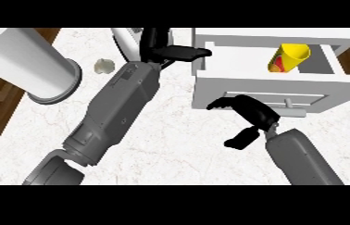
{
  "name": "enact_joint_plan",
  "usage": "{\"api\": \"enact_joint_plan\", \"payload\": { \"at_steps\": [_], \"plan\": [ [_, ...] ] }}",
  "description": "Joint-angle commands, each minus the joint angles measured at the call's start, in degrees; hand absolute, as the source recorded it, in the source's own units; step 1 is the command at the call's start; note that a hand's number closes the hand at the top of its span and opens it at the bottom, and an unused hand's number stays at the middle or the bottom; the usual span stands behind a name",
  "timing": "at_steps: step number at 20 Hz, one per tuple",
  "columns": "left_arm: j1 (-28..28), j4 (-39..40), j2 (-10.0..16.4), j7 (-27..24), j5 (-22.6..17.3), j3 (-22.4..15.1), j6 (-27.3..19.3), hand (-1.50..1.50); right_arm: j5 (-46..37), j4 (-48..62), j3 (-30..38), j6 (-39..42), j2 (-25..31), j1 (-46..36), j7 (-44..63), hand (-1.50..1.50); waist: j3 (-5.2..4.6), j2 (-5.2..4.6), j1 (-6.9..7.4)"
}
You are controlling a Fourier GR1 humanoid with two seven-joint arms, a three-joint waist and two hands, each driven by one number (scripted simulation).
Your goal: Pick up the cup, place it into the drawer and close the drawer
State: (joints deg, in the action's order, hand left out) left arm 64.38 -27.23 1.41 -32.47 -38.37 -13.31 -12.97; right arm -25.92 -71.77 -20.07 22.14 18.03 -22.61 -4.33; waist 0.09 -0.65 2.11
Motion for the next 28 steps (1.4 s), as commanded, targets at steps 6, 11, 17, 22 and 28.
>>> {"api": "enact_joint_plan", "payload": {
  "at_steps": [6,11,17,22,28],
  "plan": [
    [-6.75,-6.92,5.46,1.32,-0.63,0.40,5.33,-1.50,-3.76,29.58,6.49,-9.29,-2.51,-14.94,-12.98,1.50,0.12,-0.29,4.06],
    [-9.98,-9.26,7.73,2.28,-0.71,0.02,7.62,-1.50,-1.17,37.25,13.16,-13.73,-0.52,-21.12,-18.10,1.50,0.22,-1.02,5.98],
    [-13.74,-11.78,8.71,3.26,-0.47,-1.20,9.99,-1.50,0.66,44.47,18.14,-14.71,2.41,-29.71,-16.63,1.50,0.19,-1.44,7.55],
    [-13.07,-13.55,9.52,4.68,-0.78,-1.23,10.81,-1.50,2.84,44.22,20.51,-12.50,6.10,-31.34,-16.61,1.50,0.22,-1.56,8.46],
    [-14.88,-14.50,10.44,4.55,-1.30,-1.07,12.71,-1.50,4.87,42.54,21.64,-9.05,8.48,-31.43,-16.42,1.50,0.13,-1.98,9.95]
  ]
}}
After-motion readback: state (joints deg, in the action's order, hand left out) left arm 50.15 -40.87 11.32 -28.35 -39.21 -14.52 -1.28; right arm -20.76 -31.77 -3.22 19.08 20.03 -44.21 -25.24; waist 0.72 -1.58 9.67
